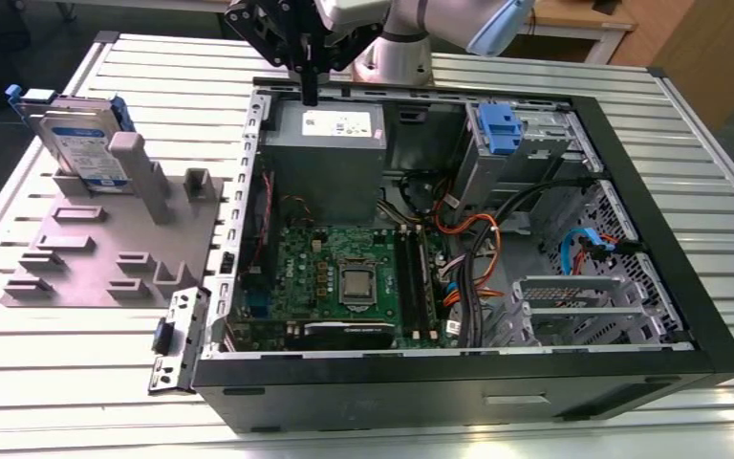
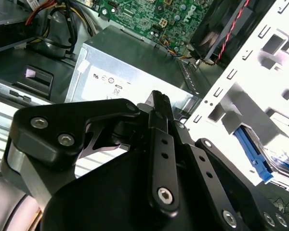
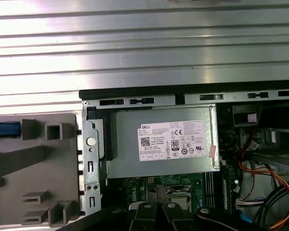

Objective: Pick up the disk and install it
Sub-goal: 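Reach for the disk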

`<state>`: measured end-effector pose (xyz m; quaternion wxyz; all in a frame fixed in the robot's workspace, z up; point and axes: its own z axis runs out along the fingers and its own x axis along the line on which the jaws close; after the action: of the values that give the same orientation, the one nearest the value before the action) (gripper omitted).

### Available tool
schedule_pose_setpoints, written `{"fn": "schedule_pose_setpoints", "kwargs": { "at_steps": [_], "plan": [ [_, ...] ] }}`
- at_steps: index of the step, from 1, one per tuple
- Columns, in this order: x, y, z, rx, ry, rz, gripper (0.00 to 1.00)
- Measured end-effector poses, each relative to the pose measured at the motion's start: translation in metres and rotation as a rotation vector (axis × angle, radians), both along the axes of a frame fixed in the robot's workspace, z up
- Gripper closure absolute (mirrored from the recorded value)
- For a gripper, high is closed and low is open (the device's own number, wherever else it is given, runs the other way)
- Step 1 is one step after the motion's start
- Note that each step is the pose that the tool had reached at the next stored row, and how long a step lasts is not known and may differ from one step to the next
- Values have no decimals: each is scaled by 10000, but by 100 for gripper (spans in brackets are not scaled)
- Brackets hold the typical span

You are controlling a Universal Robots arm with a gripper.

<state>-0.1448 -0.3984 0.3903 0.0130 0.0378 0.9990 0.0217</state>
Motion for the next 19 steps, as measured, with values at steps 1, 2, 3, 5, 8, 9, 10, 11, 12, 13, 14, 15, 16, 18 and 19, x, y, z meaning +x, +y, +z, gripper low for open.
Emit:
{"fn": "schedule_pose_setpoints", "kwargs": {
  "at_steps": [1,2,3,5,8,9,10,11,12,13,14,15,16,18,19],
  "plan": [
    [-7,2,0,1,0,0,89],
    [-11,3,0,0,0,0,89],
    [-11,3,0,1,0,0,89],
    [-14,3,0,0,0,0,89],
    [-17,4,0,0,0,0,89],
    [-19,4,0,0,0,0,89],
    [-24,4,-1,1,-1,-2,89],
    [-29,4,-1,1,0,-2,89],
    [-32,4,-1,0,0,-1,89],
    [-36,4,-2,1,-1,-1,89],
    [-39,4,-2,1,0,-1,89],
    [-42,4,-3,1,-1,-1,89],
    [-44,4,-3,0,0,0,89],
    [-49,4,-5,0,0,0,89],
    [-51,4,-6,0,0,0,89]
  ]
}}
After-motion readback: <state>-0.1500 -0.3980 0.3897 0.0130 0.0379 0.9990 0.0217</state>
